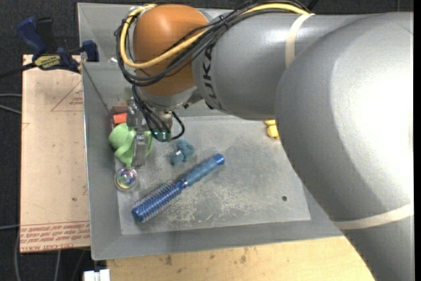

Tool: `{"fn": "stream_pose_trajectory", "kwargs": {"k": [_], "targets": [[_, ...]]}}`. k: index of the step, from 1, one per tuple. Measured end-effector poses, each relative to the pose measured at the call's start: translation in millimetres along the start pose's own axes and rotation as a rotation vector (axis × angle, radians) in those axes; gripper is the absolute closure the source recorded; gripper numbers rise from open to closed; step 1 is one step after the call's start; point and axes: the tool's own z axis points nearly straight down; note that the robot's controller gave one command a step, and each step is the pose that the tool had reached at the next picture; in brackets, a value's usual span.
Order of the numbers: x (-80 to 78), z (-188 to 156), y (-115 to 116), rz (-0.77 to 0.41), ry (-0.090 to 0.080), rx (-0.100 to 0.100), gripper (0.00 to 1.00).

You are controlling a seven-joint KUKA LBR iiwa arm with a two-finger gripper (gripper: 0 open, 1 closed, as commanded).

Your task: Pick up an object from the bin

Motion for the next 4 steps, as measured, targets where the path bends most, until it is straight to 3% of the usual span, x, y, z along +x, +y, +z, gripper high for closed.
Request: {"fn": "stream_pose_trajectory", "kwargs": {"k": [1,2,3,4], "targets": [[-7.4,75,9,-0.069,0.005,0.000,0.00],[3.0,40,7,-0.168,-0.009,-0.001,0.00],[-8.1,35,9,-0.365,-0.011,0.000,0.00],[-23.5,72,9,-0.546,-0.006,0.001,0.00]]}}
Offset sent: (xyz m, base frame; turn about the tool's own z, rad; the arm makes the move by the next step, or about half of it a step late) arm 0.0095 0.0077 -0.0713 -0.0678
